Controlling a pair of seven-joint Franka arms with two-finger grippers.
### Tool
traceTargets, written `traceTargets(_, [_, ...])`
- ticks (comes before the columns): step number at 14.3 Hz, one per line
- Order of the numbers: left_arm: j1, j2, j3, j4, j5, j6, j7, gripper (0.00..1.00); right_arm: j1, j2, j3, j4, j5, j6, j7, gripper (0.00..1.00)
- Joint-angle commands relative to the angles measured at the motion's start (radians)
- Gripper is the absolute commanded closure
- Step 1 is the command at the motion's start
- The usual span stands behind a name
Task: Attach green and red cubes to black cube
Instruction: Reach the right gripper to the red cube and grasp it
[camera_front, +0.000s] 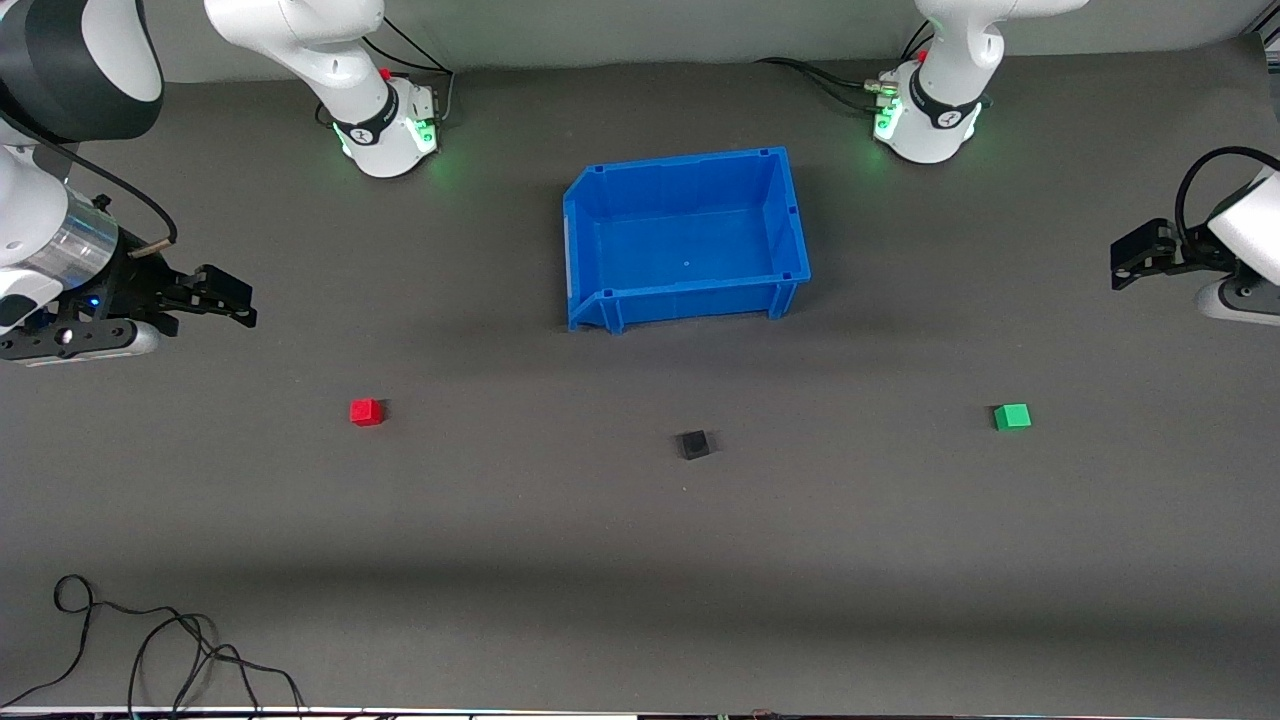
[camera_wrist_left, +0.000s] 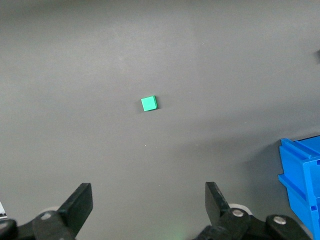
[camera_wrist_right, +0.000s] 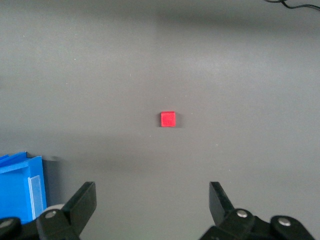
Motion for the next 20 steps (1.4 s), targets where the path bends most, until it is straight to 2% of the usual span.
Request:
traceTargets(1, [-0.007, -0.011, 0.008, -0.017, 0.008, 0.005, 0.0, 0.0, 0.007, 0.005, -0.005, 0.012, 0.014, 0.004, 0.015, 0.0])
traceTargets(4, [-0.005, -0.011, 0.008, -0.018, 0.008, 0.007, -0.001, 0.0, 0.01, 0.016, 0.0, 0.016, 0.016, 0.015, 0.019, 0.0])
traceTargets(8, [-0.007, -0.008, 0.008, -0.018, 0.008, 0.007, 0.0, 0.0, 0.009, 0.089, -0.002, 0.024, 0.013, 0.046, 0.014, 0.0])
traceTargets(12, [-0.01, 0.009, 0.008, -0.012, 0.016, 0.008, 0.0, 0.0, -0.001, 0.247, -0.007, 0.026, 0.002, 0.056, 0.015, 0.0])
traceTargets(13, [-0.011, 0.009, 0.008, -0.012, 0.016, 0.007, 0.0, 0.0, 0.01, 0.267, -0.007, 0.013, 0.002, 0.078, 0.015, 0.03])
traceTargets(18, [-0.004, 0.01, 0.011, -0.008, 0.016, 0.017, -0.001, 0.0, 0.01, 0.507, -0.007, 0.009, 0.002, 0.286, 0.015, 0.0])
traceTargets(20, [-0.004, 0.01, 0.014, -0.011, 0.023, 0.022, -0.006, 0.0, 0.01, 0.554, -0.007, 0.001, 0.001, 0.329, 0.014, 0.0])
